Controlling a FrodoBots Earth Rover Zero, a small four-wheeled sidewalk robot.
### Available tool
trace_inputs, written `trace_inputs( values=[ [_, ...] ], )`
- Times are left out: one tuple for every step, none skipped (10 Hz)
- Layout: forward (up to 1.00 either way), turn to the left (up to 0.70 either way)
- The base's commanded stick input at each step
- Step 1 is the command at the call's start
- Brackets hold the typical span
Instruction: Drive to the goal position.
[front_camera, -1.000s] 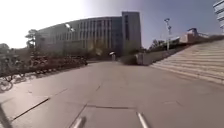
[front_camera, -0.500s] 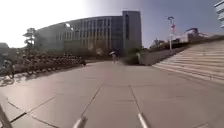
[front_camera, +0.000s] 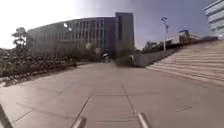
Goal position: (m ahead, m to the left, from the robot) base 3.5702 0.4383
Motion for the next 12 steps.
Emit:
trace_inputs(
  values=[
    [1.00, 0.00],
    [1.00, 0.00],
    [1.00, 0.00],
    [1.00, 0.00],
    [1.00, 0.00],
    [1.00, 0.00],
    [1.00, 0.00],
    [1.00, 0.00],
    [1.00, 0.00],
    [1.00, 0.00],
    [1.00, 0.00],
    [1.00, 0.00]
  ],
)
